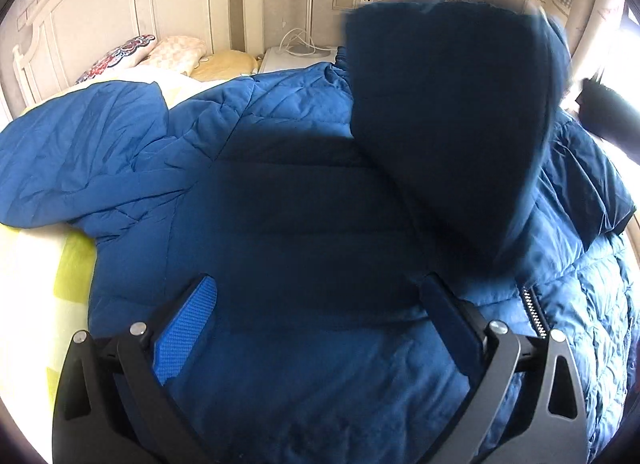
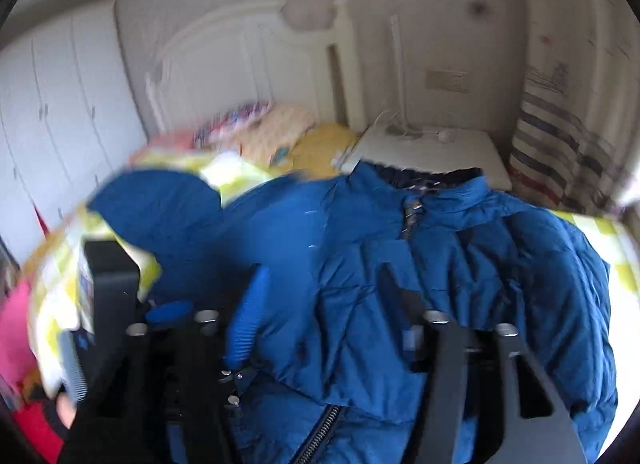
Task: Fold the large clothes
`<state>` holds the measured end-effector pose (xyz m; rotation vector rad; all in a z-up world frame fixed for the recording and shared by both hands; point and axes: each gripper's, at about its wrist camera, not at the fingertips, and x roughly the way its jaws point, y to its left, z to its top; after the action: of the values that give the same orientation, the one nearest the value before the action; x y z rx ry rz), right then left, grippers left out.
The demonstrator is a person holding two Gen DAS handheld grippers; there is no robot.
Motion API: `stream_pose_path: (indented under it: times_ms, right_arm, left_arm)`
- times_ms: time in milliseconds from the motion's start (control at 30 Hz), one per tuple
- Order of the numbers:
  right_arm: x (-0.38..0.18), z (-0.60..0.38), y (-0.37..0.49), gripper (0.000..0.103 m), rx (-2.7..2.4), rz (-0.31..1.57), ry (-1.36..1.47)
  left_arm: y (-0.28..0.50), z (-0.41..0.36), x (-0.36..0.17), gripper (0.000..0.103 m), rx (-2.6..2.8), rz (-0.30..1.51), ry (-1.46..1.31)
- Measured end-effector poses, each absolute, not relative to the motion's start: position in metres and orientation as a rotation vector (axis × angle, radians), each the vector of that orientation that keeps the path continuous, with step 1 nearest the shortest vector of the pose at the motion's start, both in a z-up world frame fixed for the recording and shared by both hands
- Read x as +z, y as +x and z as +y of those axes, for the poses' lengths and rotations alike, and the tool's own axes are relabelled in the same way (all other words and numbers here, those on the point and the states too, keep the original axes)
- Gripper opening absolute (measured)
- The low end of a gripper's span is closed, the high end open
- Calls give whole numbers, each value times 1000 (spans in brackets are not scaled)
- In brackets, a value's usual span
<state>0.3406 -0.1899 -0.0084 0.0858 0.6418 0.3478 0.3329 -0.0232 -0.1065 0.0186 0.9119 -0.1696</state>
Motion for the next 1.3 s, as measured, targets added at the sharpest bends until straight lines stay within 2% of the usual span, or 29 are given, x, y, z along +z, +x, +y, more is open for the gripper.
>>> stream_pose_path:
  times_ms: [33, 167, 300, 400, 567, 700, 733, 767, 800, 833, 867, 1033, 1133, 1167, 1200, 1233, 1267, 1300]
  right_arm:
    - [-4, -209, 335, 72, 346, 619, 147]
    - [4, -272, 313, 72, 202, 550, 267]
    - [-36, -327, 312, 72, -105, 628, 239]
    - [-82, -381, 306, 72, -200, 678, 462]
    - [-101, -419, 289, 70, -156, 607, 698]
    - [-102, -417, 282, 70, -145, 591, 709]
    - [-101, -417, 281, 70, -145, 591, 705]
    - [-102, -419, 280, 70, -144, 589, 705]
    - [-102, -421, 279, 70, -142, 586, 707]
    - [-103, -418, 283, 70, -141, 582, 711]
    - [-100, -410, 285, 70, -141, 579, 714]
    - [-100, -411, 280, 70, -139, 572, 715]
    - [-100, -410, 280, 70, -139, 573, 712]
    - [-100, -410, 281, 70, -139, 574, 712]
    - [-100, -410, 281, 70, -140, 574, 711]
    - [-100, -411, 281, 70, -141, 575, 712]
    - [-101, -411, 281, 70, -143, 576, 715]
    - [-101, -413, 281, 70, -141, 576, 717]
  left_arm:
    - [333, -24, -107, 101, -168, 913, 21]
    - [333, -27, -106, 101, -164, 913, 30]
    - [330, -23, -104, 101, -190, 904, -8]
    - [329, -2, -101, 101, -292, 880, -144]
    - [332, 45, -104, 101, -471, 827, -541]
    - [342, 34, -102, 99, -424, 869, -522]
    - [347, 26, -99, 95, -397, 888, -482]
    - [350, 20, -98, 58, -368, 905, -442]
    - [354, 11, -97, 35, -321, 936, -380]
    - [358, 2, -92, 29, -304, 955, -345]
    - [361, -1, -85, 16, -300, 941, -332]
    - [342, -11, -9, 13, -230, 712, -188]
    - [341, 0, 17, 14, -218, 685, -190]
    - [344, 1, 14, 18, -201, 706, -187]
    - [346, 3, 7, 29, -179, 738, -172]
    - [351, 3, -4, 41, -144, 789, -138]
    - [353, 4, -13, 79, -114, 824, -104]
    - [352, 6, -22, 101, -89, 837, -80]
